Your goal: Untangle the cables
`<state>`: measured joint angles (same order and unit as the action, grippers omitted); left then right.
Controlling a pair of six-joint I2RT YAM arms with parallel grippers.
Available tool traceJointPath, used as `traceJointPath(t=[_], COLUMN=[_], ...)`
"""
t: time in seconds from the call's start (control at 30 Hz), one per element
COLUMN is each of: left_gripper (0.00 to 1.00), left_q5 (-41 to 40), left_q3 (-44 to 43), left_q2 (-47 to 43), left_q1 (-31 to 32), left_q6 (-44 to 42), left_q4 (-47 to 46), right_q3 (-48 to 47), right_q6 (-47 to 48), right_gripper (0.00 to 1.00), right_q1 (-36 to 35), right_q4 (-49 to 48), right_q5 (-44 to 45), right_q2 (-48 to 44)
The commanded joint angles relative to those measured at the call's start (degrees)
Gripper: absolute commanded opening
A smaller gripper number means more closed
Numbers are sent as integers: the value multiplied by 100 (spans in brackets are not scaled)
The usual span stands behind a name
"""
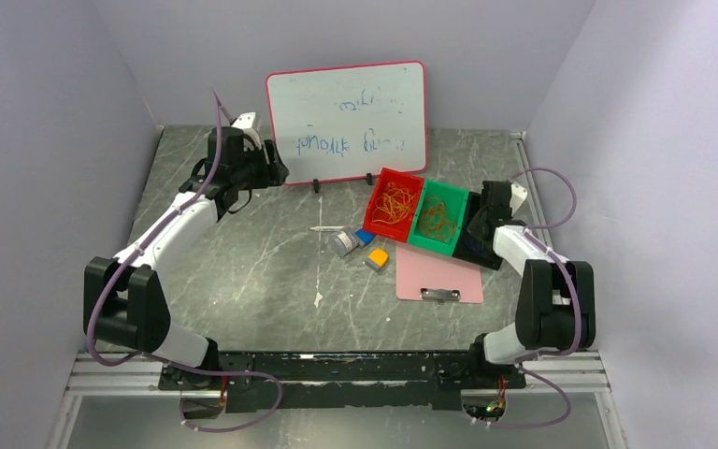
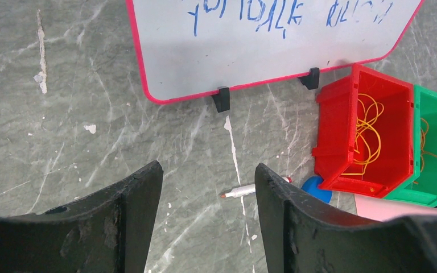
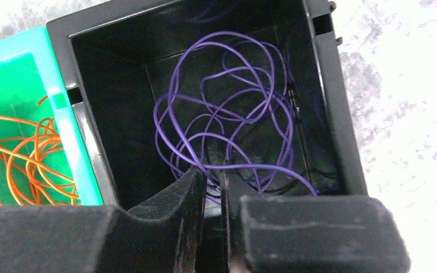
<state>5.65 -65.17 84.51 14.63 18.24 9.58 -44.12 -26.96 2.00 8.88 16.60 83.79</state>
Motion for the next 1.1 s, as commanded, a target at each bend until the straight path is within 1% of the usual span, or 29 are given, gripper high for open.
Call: traceJointPath(t=[0.0,0.17,0.27,0.37,0.4,0.53,0.67,0.8,1.07], left_gripper=[65,65,65,65,65,65,67,68,71], left_q5=[73,85,85,81,77,18,-40,-46,-53], left_q3=[15,4,4,9,5,4,-2,-5,10], left_q2=[20,46,46,46,38,41,44,44,39], left_q1=[-48,-44,-44,-48,-48,-48,-48,-49,-48], left_q6=[-40,-40,-40,-40,-54,-44,-37,-30,-22], left_q4=[-201,-199,-200,-194,-186,-172,-166,-158,-170], right_q3=[177,253,273,217,205,129,-10,-97,-268], right_q6=[7,123,189,225,220,237,224,163,200], right_gripper=[15,5,3,3,6,24,38,45,53], right_q1=[55,55,55,56,55,57,56,55,55], right_q4=[-704,-1103,-1258,-1222,-1189,-945,-613,-312,63], right_q5=[-141,-330,-438,-456,-452,-344,-232,-258,-537], right_q2=[195,448,603,679,625,200,-275,-696,-1384])
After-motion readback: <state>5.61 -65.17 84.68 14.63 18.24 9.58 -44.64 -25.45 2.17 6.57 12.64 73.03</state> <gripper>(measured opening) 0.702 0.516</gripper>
